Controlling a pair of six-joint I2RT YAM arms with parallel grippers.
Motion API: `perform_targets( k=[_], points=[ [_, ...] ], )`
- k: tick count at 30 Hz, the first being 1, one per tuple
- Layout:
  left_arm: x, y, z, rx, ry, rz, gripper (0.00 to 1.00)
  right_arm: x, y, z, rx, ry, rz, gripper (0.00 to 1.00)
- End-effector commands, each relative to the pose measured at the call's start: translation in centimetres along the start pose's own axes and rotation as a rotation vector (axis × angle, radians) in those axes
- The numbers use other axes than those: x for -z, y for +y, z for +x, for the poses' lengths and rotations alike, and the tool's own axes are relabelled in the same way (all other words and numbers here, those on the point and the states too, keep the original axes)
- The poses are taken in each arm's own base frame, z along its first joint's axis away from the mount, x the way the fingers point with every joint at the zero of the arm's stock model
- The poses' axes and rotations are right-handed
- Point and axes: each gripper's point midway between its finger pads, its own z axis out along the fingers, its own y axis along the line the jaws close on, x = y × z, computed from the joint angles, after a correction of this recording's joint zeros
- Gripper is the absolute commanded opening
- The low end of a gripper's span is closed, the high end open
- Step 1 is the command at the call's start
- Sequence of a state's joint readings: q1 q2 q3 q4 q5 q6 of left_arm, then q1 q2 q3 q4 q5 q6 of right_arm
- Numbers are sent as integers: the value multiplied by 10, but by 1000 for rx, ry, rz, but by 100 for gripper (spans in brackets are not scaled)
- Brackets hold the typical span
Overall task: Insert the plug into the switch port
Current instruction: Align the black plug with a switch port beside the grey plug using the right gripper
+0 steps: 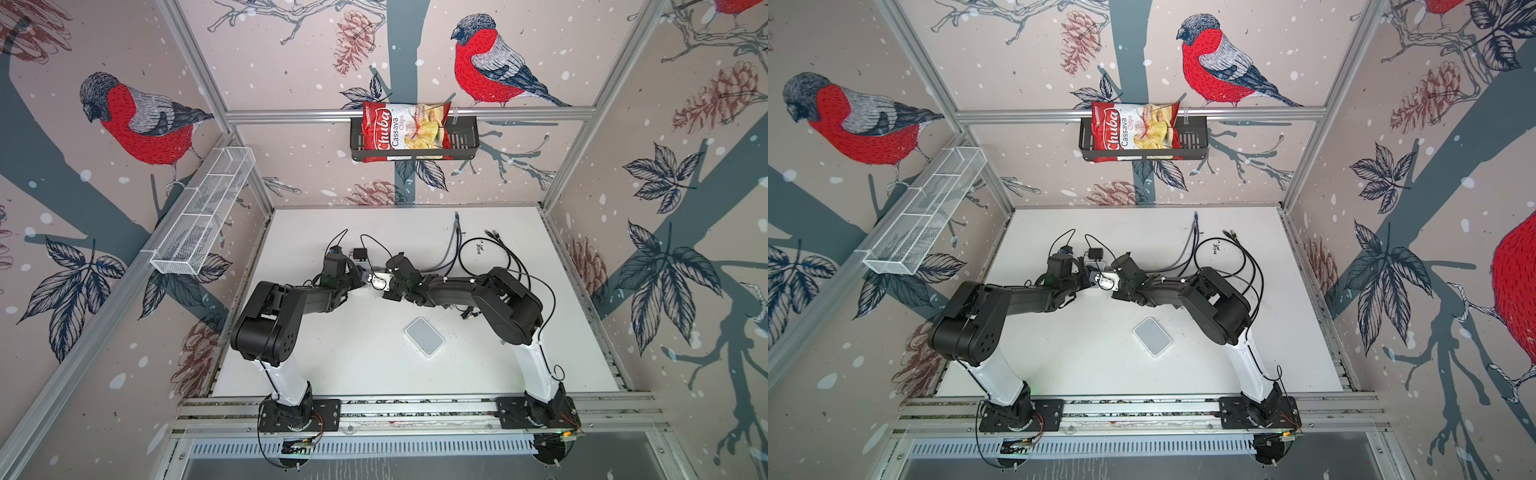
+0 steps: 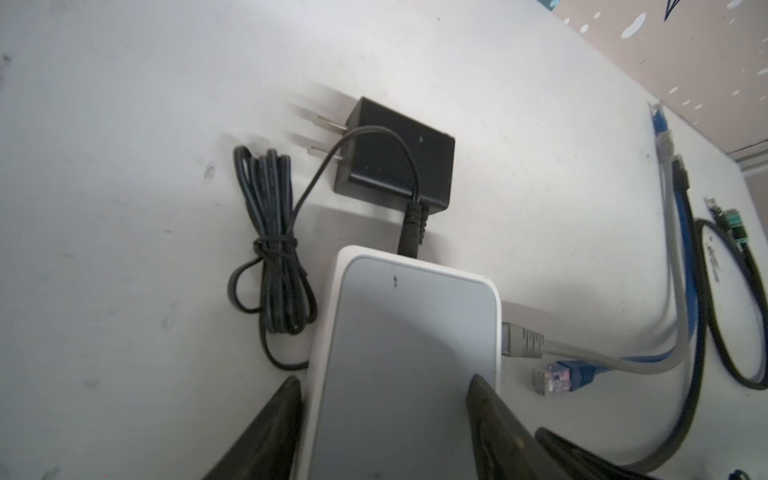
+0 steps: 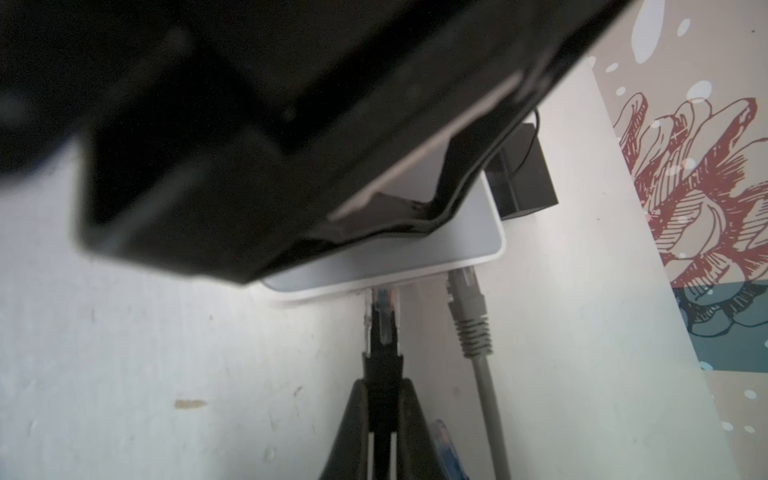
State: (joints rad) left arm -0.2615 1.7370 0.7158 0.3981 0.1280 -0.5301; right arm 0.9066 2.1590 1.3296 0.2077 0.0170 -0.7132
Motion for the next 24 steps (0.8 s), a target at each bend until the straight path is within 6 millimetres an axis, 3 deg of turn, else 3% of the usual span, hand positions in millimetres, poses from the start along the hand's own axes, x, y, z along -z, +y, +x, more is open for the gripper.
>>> perform_targets(
  k=[1, 9, 19, 24],
  points=[
    [1, -25, 5, -84, 32, 65, 62, 3, 11, -17, 81, -51, -37, 0],
    [-1, -35, 7, -109, 29, 77, 62, -1, 16, -24, 44, -97, -54, 0],
    [2, -25, 7, -83, 20, 94, 63, 28, -7, -9, -46, -118, -2, 0],
    [10, -24, 0, -70, -19, 127, 63, 23, 3, 9, -28, -44, -43, 0]
  ],
)
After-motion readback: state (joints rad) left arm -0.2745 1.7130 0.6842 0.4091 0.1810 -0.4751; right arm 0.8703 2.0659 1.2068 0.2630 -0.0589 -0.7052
